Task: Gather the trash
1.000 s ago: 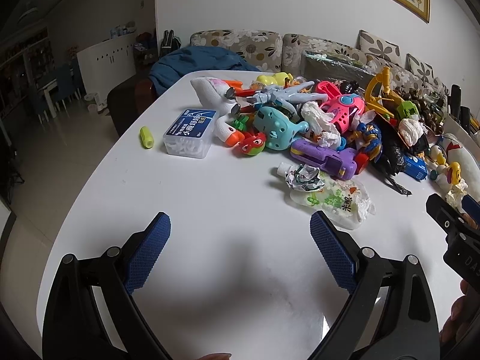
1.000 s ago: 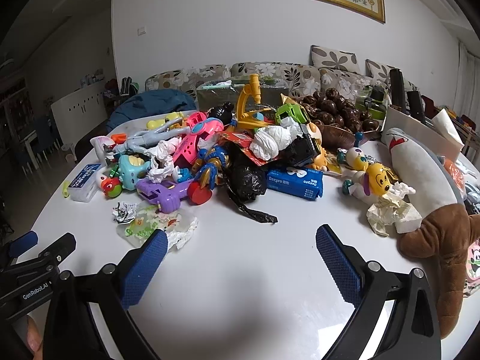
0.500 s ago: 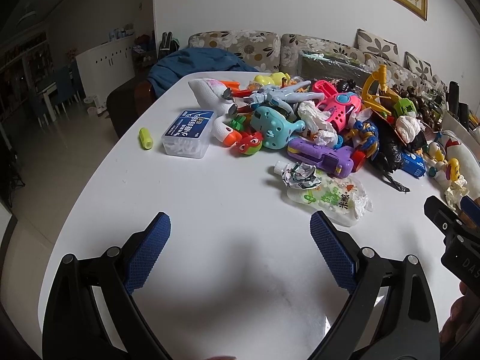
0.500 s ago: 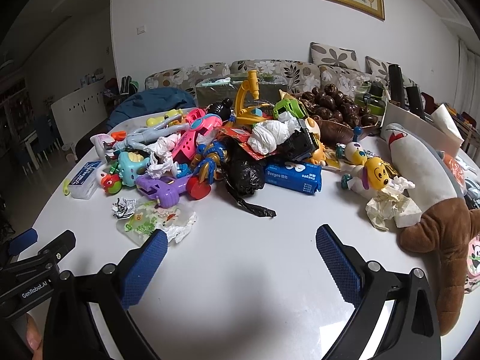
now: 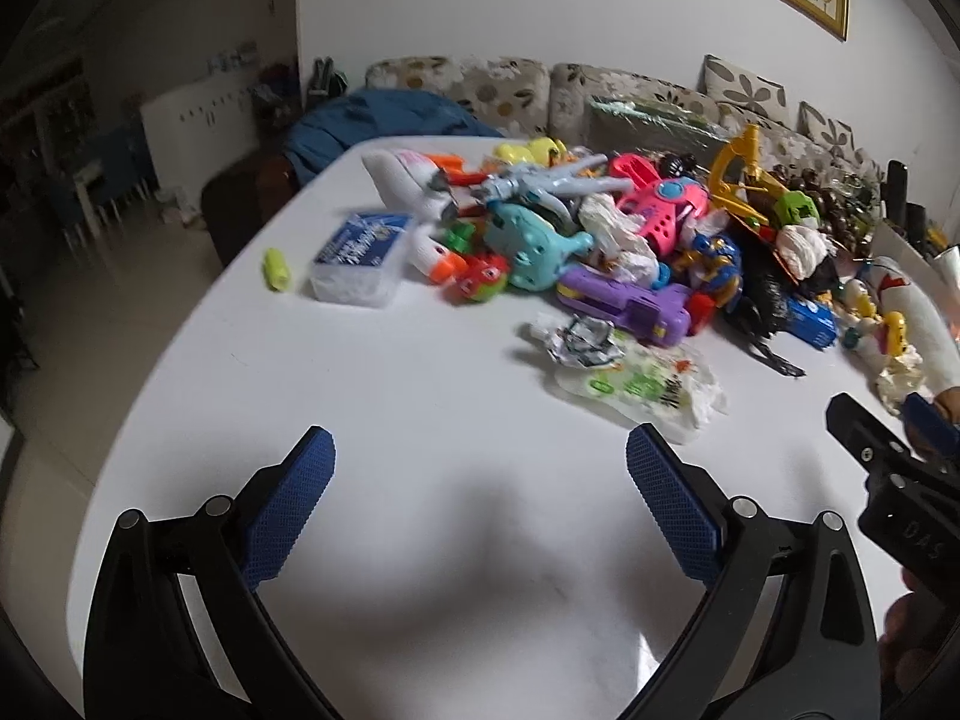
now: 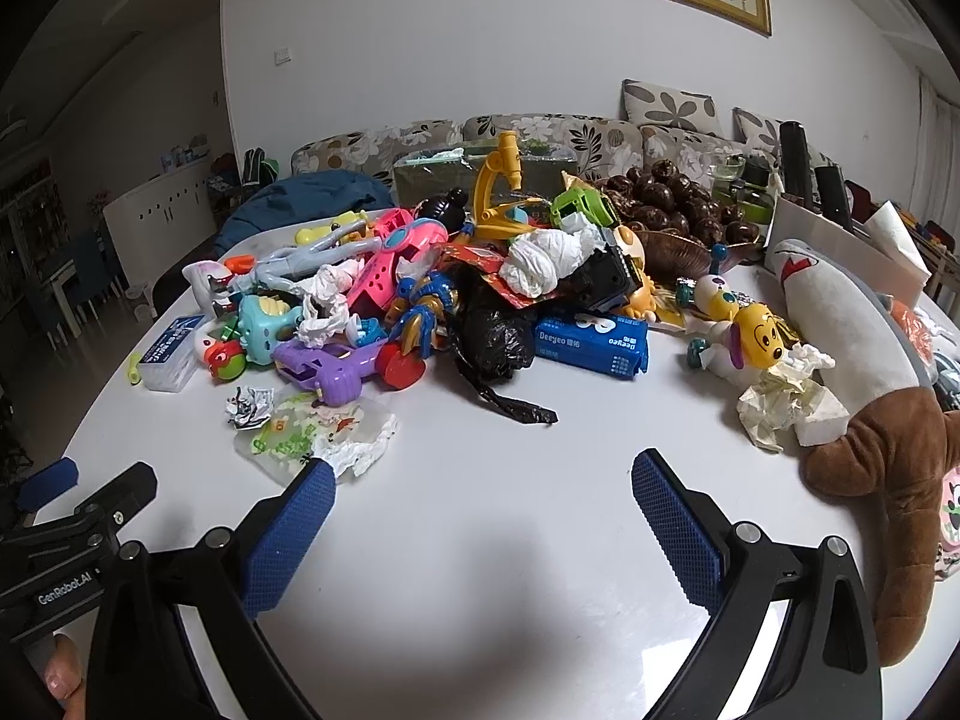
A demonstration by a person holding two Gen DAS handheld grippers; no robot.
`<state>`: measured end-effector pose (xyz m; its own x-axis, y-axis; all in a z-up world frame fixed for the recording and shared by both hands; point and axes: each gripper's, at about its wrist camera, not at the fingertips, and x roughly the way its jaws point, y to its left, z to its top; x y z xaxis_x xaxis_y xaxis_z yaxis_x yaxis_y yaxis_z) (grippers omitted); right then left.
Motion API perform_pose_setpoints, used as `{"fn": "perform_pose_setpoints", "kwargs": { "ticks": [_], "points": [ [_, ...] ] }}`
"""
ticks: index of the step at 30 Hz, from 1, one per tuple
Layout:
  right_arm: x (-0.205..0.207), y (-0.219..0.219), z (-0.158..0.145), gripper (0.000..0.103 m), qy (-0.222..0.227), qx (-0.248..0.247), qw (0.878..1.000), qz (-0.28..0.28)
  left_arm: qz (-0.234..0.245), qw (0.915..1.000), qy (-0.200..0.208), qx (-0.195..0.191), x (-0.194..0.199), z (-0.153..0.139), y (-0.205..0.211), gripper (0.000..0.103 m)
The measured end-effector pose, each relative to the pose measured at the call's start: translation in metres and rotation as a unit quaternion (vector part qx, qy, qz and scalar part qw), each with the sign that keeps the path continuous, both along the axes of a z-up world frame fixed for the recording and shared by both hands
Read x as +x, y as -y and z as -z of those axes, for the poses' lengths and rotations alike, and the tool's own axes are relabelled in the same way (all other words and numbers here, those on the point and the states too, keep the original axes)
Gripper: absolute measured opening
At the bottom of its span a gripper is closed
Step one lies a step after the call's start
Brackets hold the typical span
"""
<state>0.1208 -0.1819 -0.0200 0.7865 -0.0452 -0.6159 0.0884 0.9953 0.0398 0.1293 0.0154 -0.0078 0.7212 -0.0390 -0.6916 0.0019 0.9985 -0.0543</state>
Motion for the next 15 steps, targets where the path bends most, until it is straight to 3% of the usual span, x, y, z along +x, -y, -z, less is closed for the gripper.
{"fn": "perform_pose_setpoints", "kwargs": {
  "ticks": [5, 15],
  "points": [
    [-0.0004, -0.0003, -0.0002, 0.098, 0.001, 0.000, 1.000, 0.000, 0.003, 0.9999, 0.005, 0.014, -0.0022, 0.0007, 0.0045, 0.095],
    [-0.0005, -0.0002, -0.0007, 0.098, 0.001, 0.001, 1.000, 0.001, 0.018, 0.9998, 0.002, -0.003, -0.0036, 0.0004, 0.0062, 0.095]
  ]
}}
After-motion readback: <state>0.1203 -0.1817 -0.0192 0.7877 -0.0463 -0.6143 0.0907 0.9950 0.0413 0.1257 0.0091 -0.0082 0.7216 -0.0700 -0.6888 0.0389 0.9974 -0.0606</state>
